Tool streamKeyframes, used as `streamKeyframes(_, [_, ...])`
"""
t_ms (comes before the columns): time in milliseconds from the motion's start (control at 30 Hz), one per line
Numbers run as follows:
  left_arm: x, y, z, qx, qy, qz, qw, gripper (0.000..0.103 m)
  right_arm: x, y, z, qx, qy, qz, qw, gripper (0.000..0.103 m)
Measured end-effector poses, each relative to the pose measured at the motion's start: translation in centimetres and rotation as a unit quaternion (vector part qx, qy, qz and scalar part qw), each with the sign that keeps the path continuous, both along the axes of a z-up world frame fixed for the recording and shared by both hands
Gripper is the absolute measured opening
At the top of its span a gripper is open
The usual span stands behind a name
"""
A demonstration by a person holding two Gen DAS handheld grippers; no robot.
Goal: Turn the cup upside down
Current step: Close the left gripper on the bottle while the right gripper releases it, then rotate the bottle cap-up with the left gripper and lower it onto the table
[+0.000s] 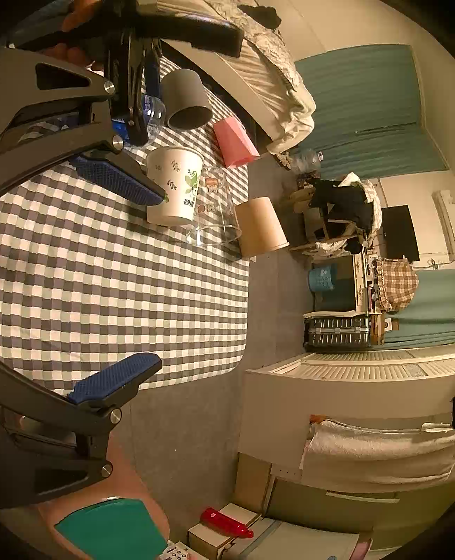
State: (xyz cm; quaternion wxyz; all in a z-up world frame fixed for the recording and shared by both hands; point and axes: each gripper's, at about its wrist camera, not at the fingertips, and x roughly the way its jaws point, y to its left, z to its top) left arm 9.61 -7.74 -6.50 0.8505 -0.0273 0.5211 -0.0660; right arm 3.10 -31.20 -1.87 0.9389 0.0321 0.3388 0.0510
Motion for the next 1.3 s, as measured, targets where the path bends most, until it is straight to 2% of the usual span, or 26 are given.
streamKeyframes(33, [0.2,0.0,-0.2,-0.003,0.008,-0.003,1.0000,0.078,0.0,0.1,0.0,0.000,-0.001,0.001,1.000,0.086])
streamKeyframes(67, [0.3,-0.1,-0.4,-0.005,0.013,-0.005,0.9999,0.076,0.0,0.1,0.1,0.000,-0.001,0.001,1.000,0.086])
streamKeyframes(200, [0.3,-0.3,0.2,0.001,0.004,-0.008,1.0000,0.076,0.0,0.3,0.1,-0.004,-0.002,-0.001,1.000,0.086])
streamKeyframes(333, [-0.4,-0.4,2.2,0.012,-0.048,-0.008,0.9988,0.076,0.0,0.2,0.0,-0.004,-0.005,-0.006,1.000,0.086])
streamKeyframes(467, [-1.3,-1.1,3.9,0.061,-0.122,-0.005,0.9907,0.076,0.1,0.1,0.0,-0.002,-0.004,-0.017,1.000,0.086])
streamKeyframes(667, [-2.9,-2.3,4.0,0.119,-0.186,-0.004,0.9754,0.076,0.1,0.1,0.0,-0.005,-0.004,-0.020,1.000,0.086])
streamKeyframes(833, [-6.1,-2.9,3.8,0.137,-0.225,-0.013,0.9646,0.076,0.2,0.2,0.0,-0.005,-0.004,-0.022,1.000,0.086])
streamKeyframes(933, [-7.7,-3.0,4.1,0.140,-0.231,-0.018,0.9627,0.076,0.3,0.3,-0.1,-0.007,-0.004,-0.023,1.000,0.086])
streamKeyframes(1133, [-10.4,-2.9,4.3,0.133,-0.219,-0.034,0.9660,0.076,0.3,0.4,0.0,-0.008,-0.004,-0.023,1.000,0.086])
streamKeyframes(1300, [-10.7,-2.6,4.4,0.120,-0.226,-0.032,0.9661,0.077,0.3,0.6,0.0,-0.010,-0.005,-0.021,1.000,0.086])
